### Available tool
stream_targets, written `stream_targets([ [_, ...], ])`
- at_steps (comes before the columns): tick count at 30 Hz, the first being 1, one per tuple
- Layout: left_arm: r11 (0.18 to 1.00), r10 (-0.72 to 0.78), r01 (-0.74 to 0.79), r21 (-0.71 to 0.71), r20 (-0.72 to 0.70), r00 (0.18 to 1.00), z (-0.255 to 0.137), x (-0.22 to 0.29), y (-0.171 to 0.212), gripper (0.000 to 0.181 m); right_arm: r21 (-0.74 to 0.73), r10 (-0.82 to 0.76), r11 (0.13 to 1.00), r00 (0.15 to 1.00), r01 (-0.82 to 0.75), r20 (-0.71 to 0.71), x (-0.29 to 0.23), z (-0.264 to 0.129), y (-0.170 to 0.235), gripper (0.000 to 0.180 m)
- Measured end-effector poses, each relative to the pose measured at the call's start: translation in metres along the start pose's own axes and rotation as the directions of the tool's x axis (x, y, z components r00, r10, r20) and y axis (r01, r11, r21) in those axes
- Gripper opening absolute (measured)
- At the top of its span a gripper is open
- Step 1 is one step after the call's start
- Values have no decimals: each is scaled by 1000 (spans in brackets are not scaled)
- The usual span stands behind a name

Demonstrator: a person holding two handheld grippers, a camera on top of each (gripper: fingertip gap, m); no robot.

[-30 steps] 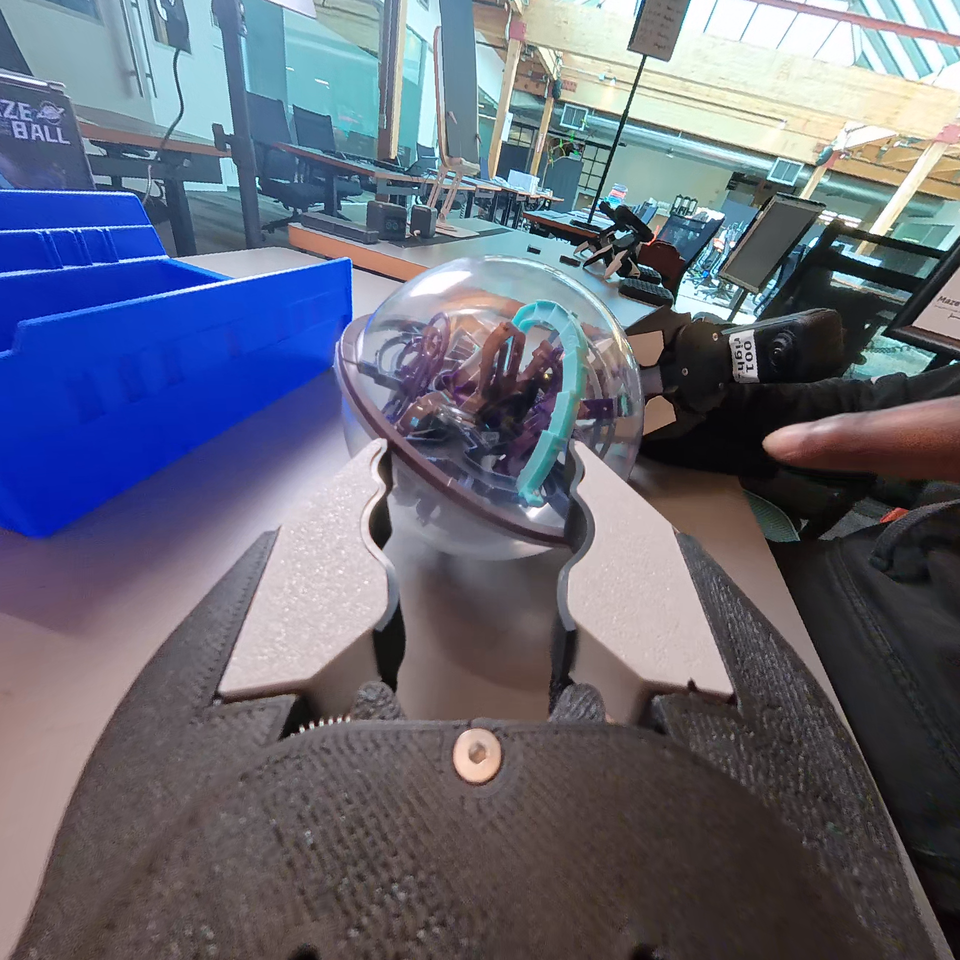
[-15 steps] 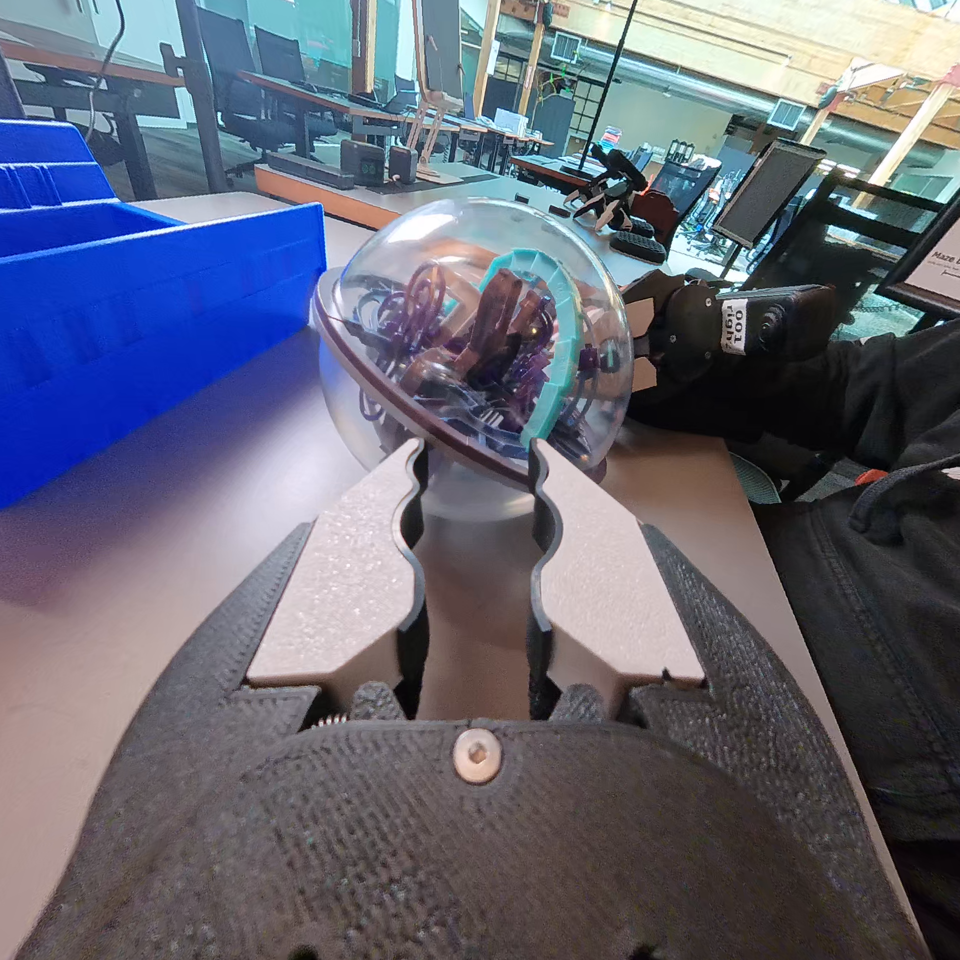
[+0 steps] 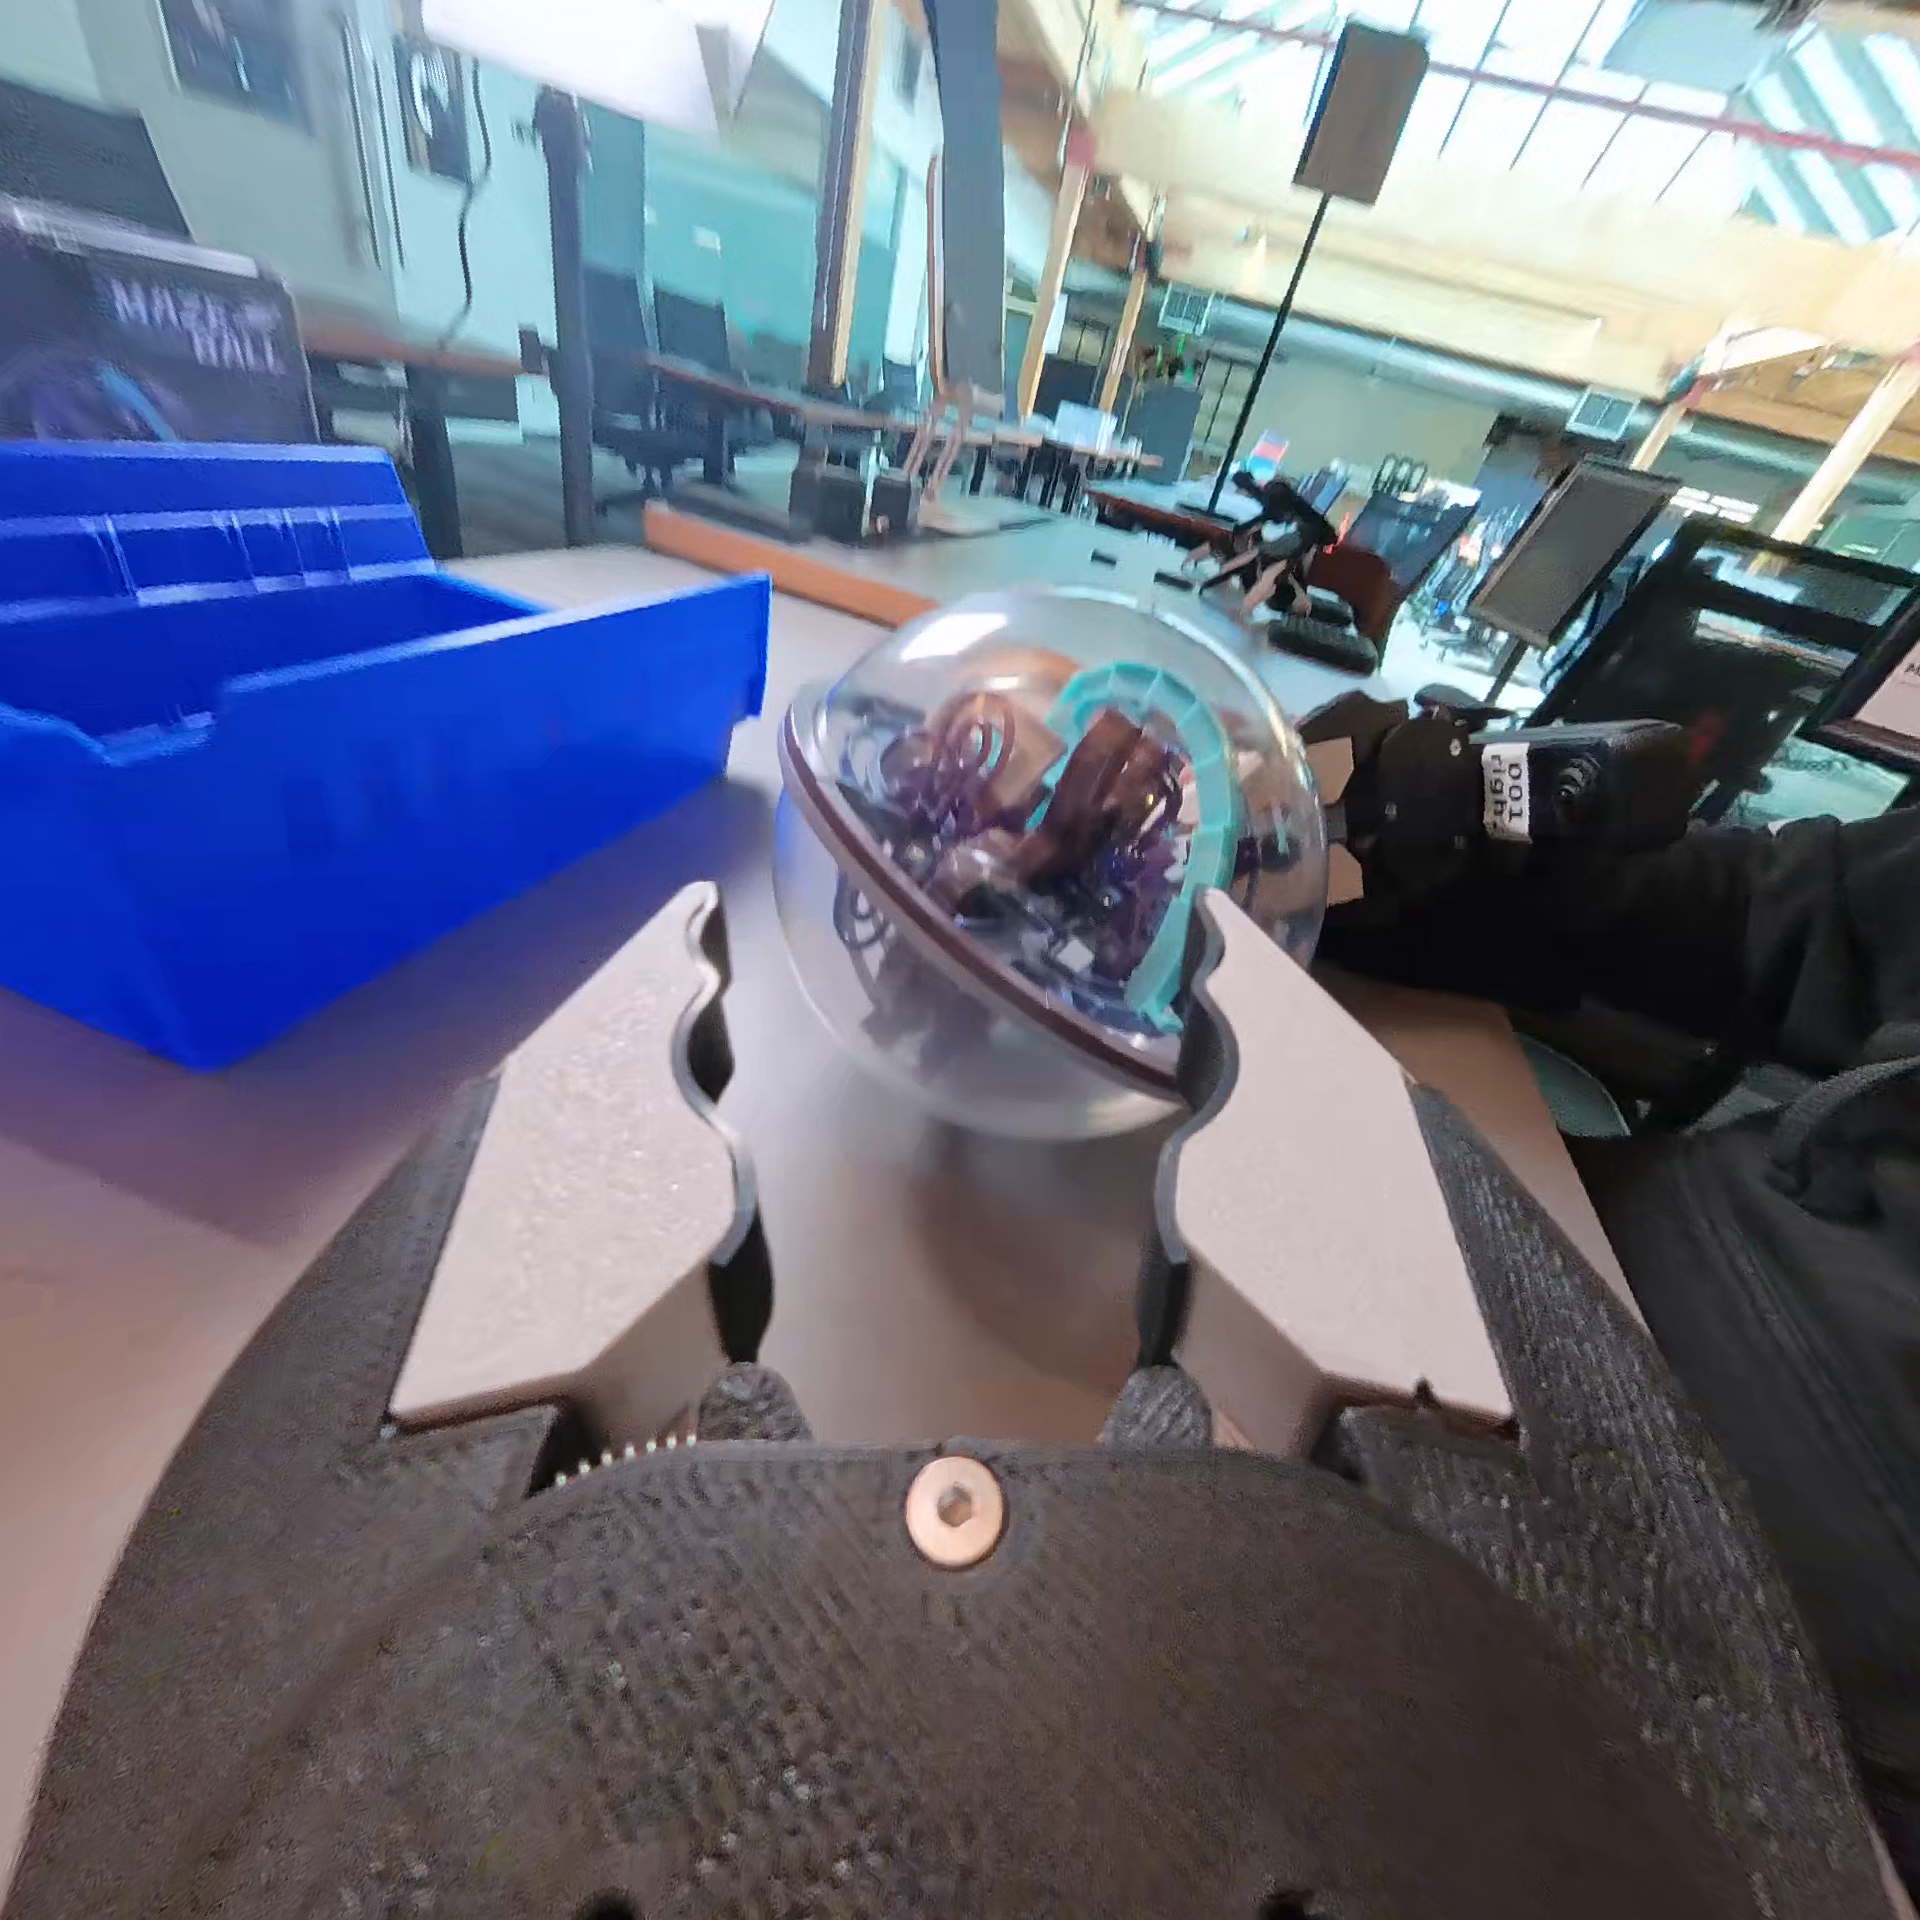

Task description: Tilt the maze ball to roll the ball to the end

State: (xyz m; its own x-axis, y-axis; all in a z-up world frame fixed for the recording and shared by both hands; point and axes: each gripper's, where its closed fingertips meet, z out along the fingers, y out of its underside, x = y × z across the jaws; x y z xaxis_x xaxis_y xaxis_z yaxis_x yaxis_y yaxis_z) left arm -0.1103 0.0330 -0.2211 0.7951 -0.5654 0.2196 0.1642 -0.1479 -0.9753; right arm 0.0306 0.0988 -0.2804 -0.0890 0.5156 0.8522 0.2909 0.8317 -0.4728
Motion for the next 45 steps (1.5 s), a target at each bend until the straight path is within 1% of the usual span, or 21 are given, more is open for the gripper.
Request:
stream_targets([
  [2,997,70,-70,35,-4,998,5,3,-4,95,3,3,1000,1000,-3,-6,2,-1,-1,22],
  [4,992,121,-120,28,-10,993,13,8,-1,100,5,6,1000,1000,-6,-13,3,-1,-1,23],
  [5,992,122,-122,8,-20,992,17,10,4,99,4,6,1000,1000,-6,-14,3,-1,-1,23],
  [7,993,119,-119,-20,-33,992,22,13,11,95,-1,3,1000,1000,-3,-16,4,-1,-1,23],
  [10,992,125,-126,-29,-33,992,20,13,13,81,8,16,1000,1000,-16,-17,4,-1,-2,23],
  [12,990,128,-130,-54,-38,991,18,14,18,78,9,20,1000,1000,-20,-24,6,-1,-3,23],
  [13,990,124,-126,-60,-39,991,17,15,20,79,7,20,1000,999,-20,-26,7,-2,-2,23],
  [15,990,123,-125,-67,-35,992,16,15,21,72,4,22,1000,999,-22,-30,7,-2,-1,23],
  [24,989,115,-117,-91,-27,993,10,16,24,53,-9,18,1000,999,-18,-34,8,-2,1,23],
  [34,987,114,-115,-111,-23,993,6,16,24,42,-18,12,1000,999,-13,-38,8,-2,3,21],
  [40,988,101,-102,-115,-15,995,5,15,25,41,-17,-11,1000,999,11,-41,7,-1,2,16],
  [45,987,98,-98,-127,-9,995,5,15,26,39,-28,-118,993,991,116,-64,6,0,1,11],
])
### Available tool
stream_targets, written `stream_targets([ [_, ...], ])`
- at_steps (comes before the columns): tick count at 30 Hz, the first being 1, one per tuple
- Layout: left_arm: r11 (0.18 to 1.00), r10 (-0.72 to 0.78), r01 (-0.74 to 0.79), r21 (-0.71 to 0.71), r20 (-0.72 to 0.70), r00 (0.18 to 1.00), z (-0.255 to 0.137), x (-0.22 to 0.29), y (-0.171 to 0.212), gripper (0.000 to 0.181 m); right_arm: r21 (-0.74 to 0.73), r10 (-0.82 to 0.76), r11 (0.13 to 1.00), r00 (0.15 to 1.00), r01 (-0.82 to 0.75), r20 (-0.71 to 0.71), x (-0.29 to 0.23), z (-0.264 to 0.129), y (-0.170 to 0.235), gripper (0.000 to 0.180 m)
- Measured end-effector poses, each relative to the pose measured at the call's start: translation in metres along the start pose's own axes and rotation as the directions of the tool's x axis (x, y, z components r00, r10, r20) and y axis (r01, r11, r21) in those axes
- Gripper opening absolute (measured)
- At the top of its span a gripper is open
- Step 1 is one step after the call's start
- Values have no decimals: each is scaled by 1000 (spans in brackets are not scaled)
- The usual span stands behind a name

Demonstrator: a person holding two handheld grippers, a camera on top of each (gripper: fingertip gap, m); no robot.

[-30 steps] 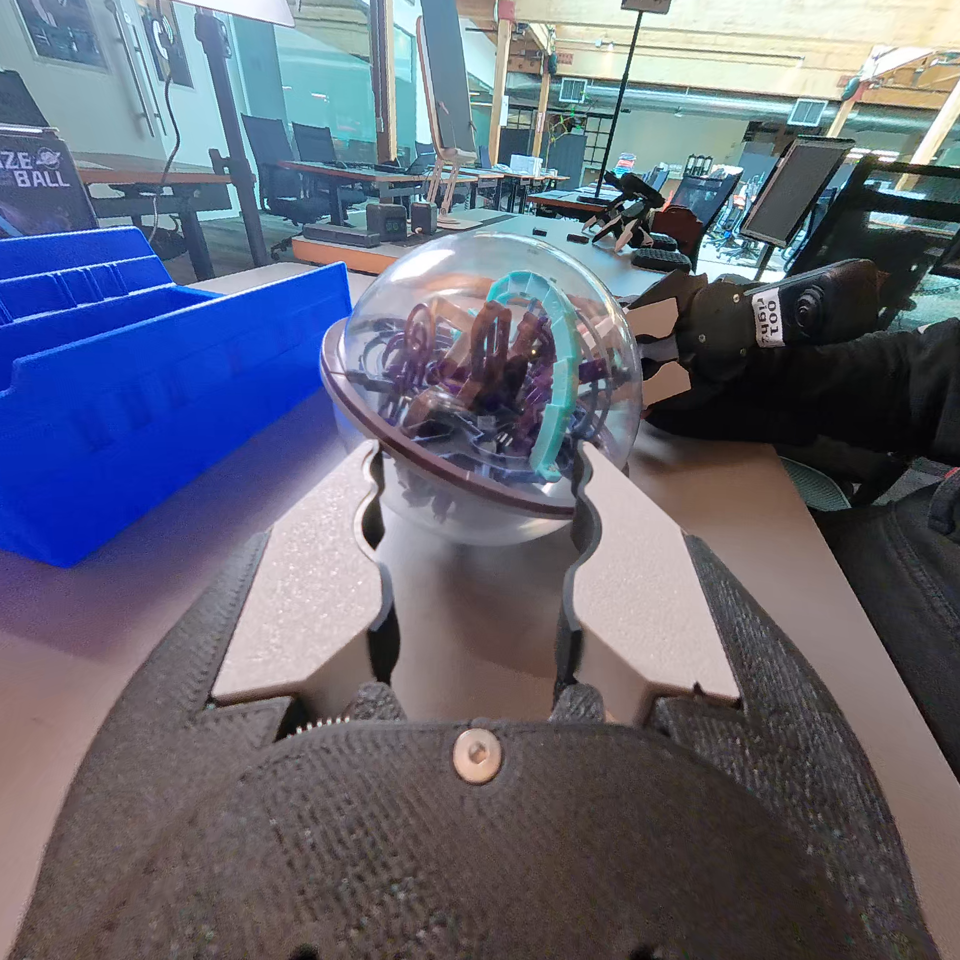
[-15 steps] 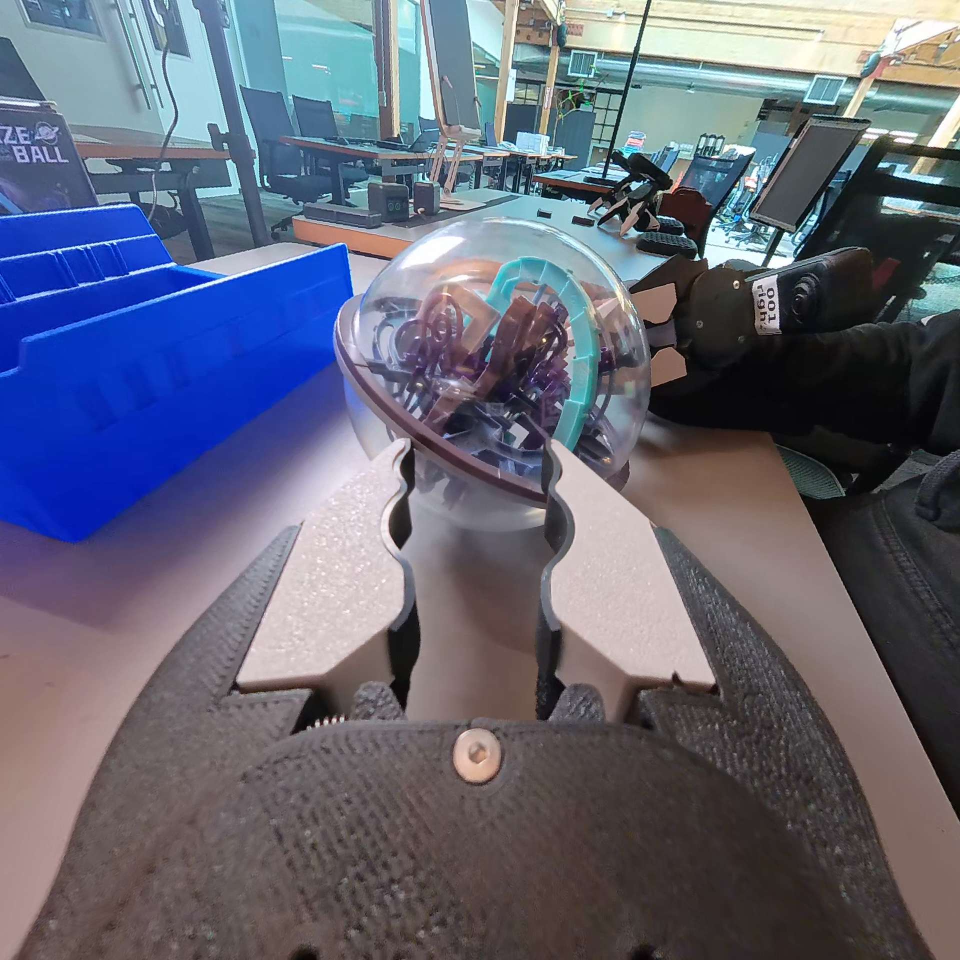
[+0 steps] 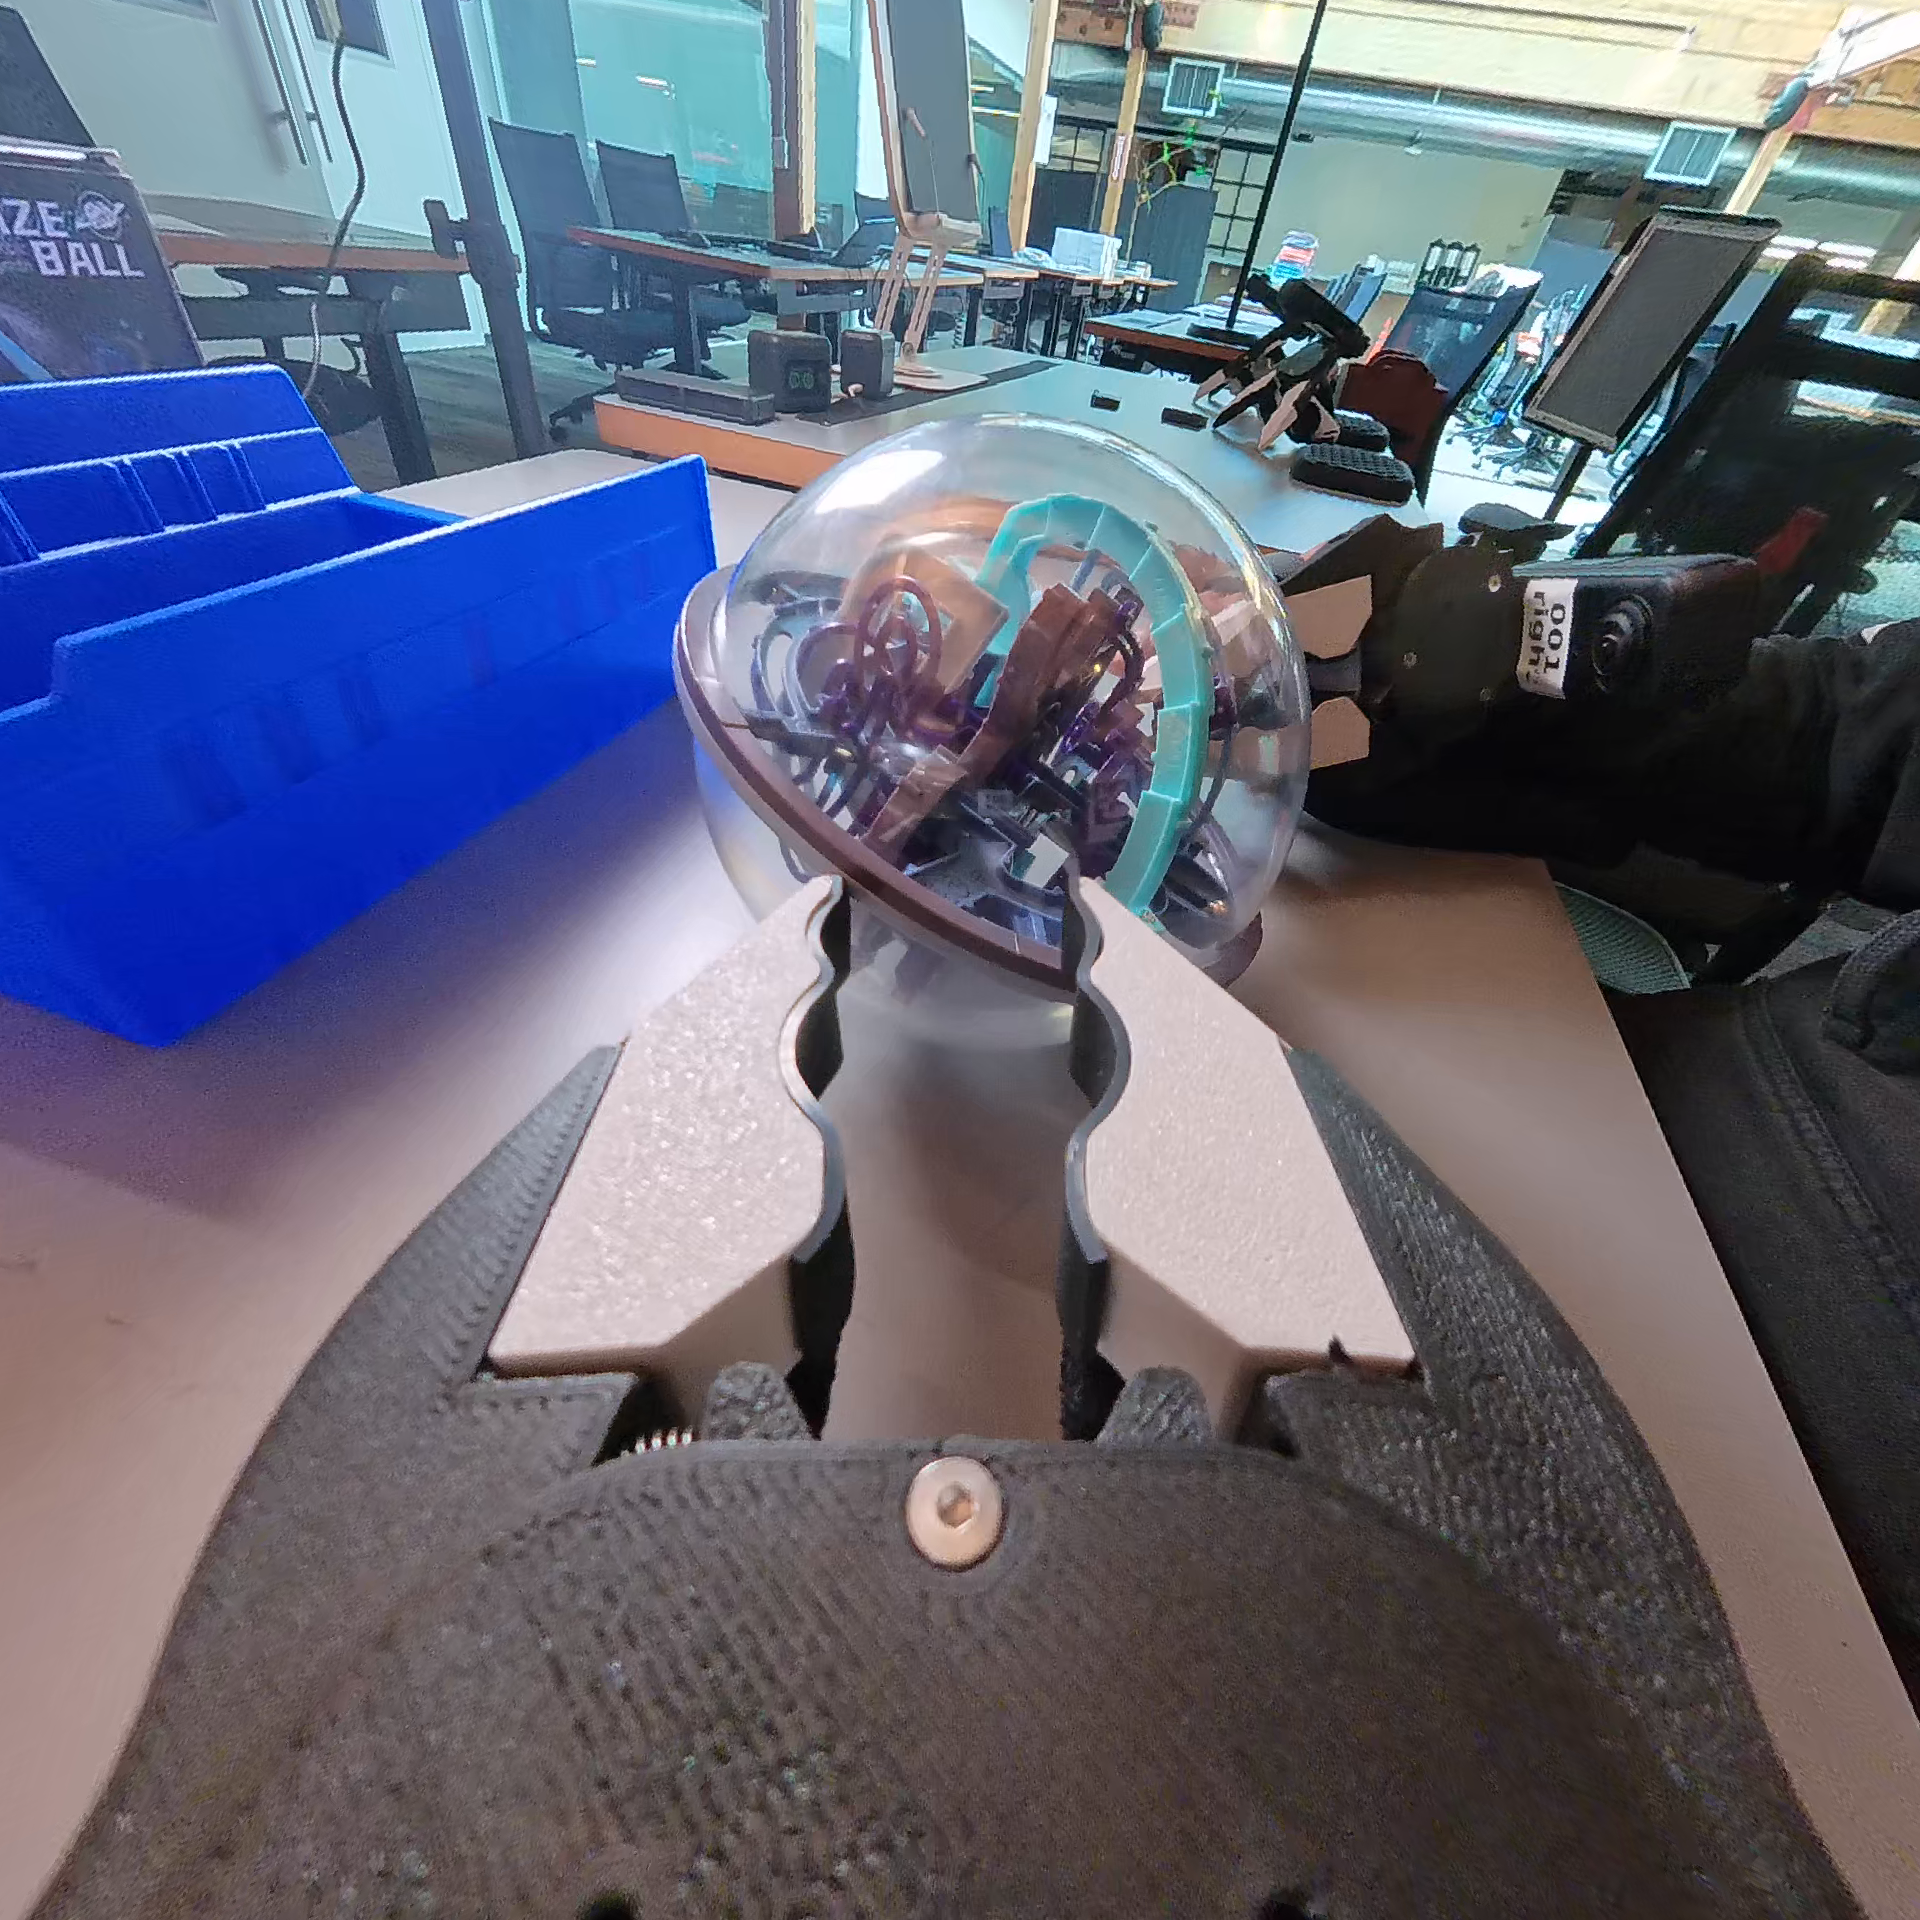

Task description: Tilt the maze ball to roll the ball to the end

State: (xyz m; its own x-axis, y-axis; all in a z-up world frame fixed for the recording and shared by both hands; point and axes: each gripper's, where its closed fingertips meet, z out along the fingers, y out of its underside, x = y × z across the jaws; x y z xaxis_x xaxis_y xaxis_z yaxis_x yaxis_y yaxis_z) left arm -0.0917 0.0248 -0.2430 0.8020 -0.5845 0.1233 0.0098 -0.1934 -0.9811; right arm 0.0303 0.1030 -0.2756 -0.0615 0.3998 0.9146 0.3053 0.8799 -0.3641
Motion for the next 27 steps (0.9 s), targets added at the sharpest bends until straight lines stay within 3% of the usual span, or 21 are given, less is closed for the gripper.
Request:
stream_targets([
  [3,1000,11,-11,-17,8,1000,-1,1,1,39,-9,-64,998,998,64,-27,2,0,1,0],
  [8,995,79,-75,-70,51,996,-1,3,1,37,-18,-165,986,986,164,-39,0,1,1,0],
  [12,993,71,-64,-95,75,995,-2,0,1,37,4,-70,998,997,70,-23,1,1,-1,0],
  [15,994,49,-39,-101,90,995,-2,-3,2,36,55,228,971,968,-234,108,1,-4,-7,22],
  [19,993,52,-42,-107,96,994,1,-3,3,37,37,575,791,763,-610,296,26,-10,-15,80],
  [22,995,47,-37,-98,95,994,3,-4,1,38,-37,675,694,632,-719,380,47,1,-21,106],
  [27,995,56,-47,-90,101,993,5,-4,-1,37,-137,646,706,553,-695,525,59,32,-40,113],
])
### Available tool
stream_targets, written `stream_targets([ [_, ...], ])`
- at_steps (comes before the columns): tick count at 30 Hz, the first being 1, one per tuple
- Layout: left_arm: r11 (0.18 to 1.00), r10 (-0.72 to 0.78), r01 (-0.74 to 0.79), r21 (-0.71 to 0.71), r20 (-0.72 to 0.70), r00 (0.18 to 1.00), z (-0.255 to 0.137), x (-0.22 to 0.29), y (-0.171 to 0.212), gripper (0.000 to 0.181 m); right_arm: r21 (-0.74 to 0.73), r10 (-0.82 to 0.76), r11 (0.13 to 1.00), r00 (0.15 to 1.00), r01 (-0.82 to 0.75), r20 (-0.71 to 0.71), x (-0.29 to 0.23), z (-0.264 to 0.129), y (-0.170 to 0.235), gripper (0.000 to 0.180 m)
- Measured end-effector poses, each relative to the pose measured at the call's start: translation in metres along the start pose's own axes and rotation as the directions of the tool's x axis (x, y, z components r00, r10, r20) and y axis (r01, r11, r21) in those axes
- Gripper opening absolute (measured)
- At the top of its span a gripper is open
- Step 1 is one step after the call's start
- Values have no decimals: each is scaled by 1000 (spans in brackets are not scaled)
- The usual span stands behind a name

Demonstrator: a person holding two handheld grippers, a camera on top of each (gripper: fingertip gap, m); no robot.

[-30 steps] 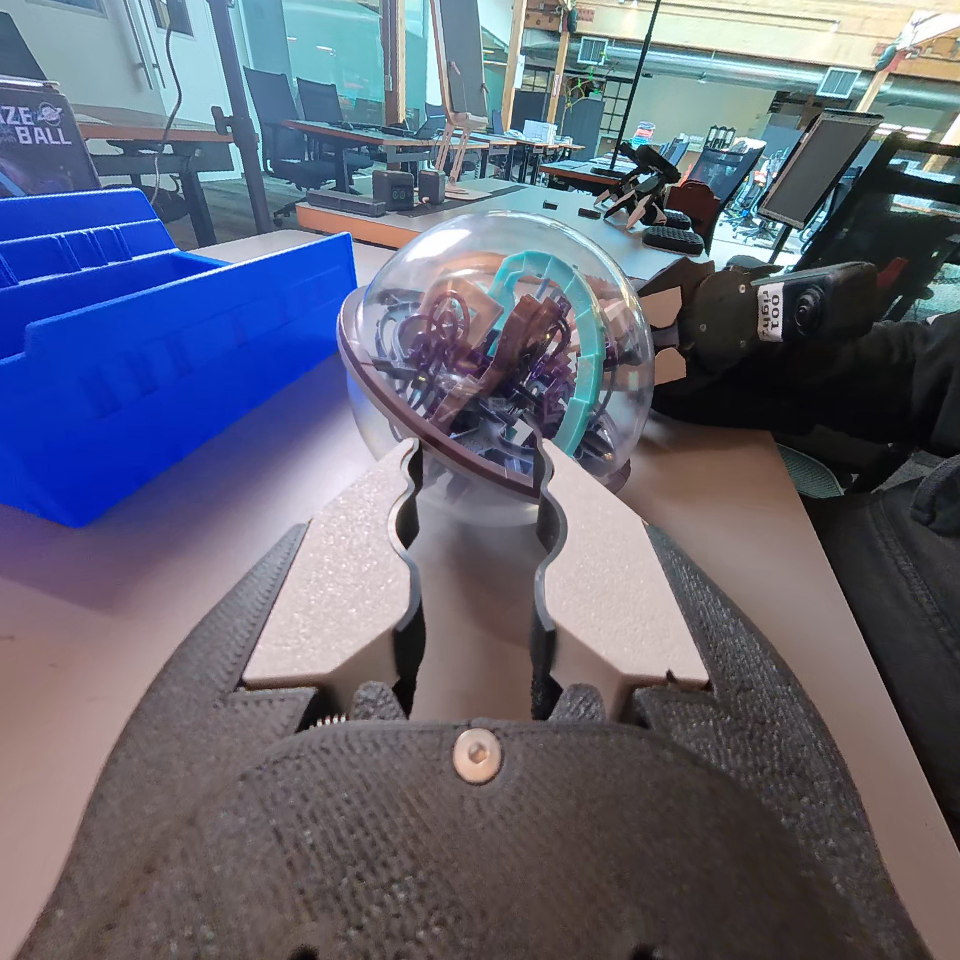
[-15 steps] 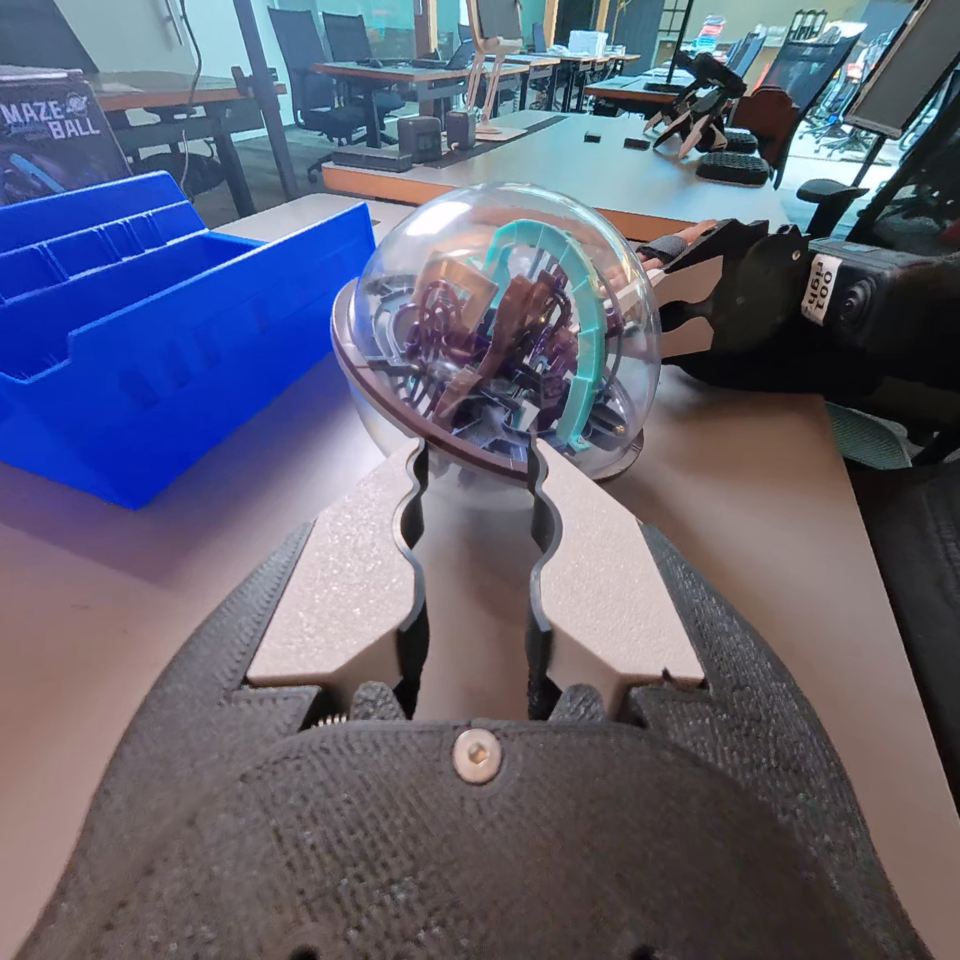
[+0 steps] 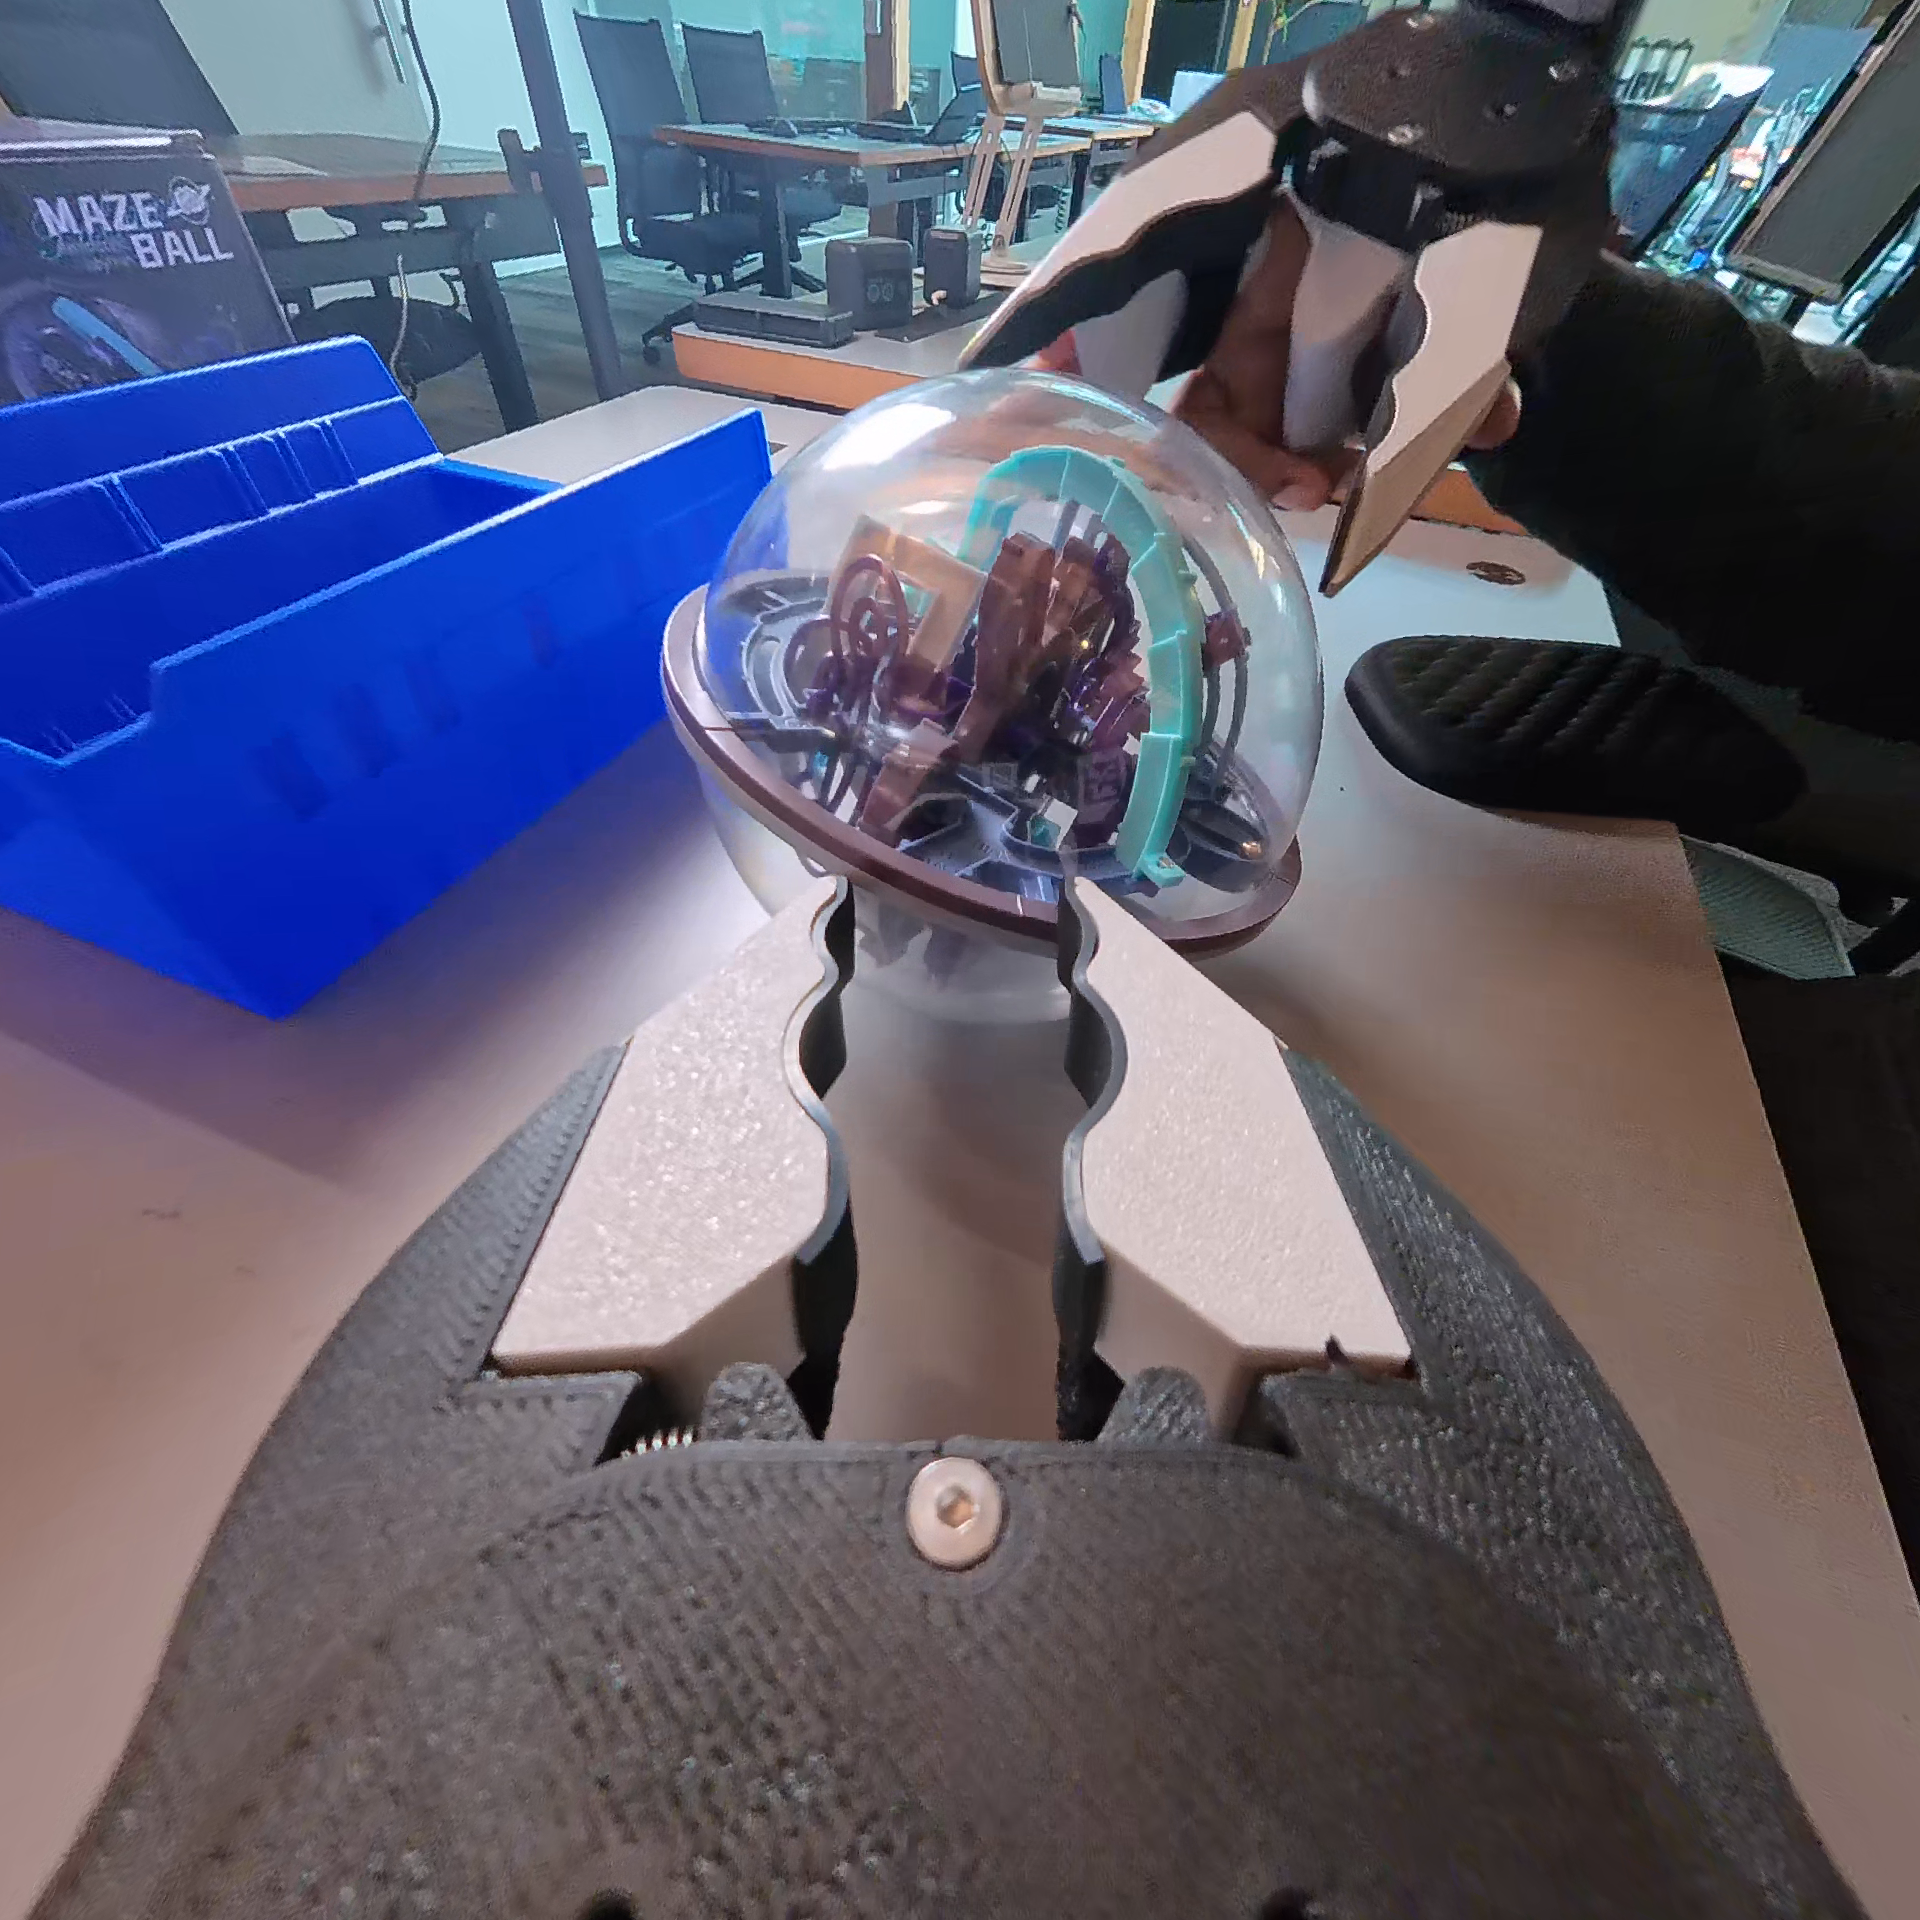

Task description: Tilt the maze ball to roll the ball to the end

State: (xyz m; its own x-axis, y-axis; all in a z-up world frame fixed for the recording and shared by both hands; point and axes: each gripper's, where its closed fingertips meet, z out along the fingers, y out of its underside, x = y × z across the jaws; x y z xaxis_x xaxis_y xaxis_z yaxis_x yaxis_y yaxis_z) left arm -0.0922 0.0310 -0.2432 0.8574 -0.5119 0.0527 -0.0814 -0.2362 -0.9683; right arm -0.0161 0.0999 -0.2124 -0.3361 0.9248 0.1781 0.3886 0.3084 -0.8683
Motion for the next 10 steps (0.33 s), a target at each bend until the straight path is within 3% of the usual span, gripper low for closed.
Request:
stream_targets([
  [7,992,69,-62,-108,54,996,-7,-2,4,40,-102,-41,994,995,50,92,-7,17,-4,109],
  [10,968,166,-136,-212,134,977,-24,-8,-3,30,-126,-58,990,993,70,100,-9,19,-6,108],
])
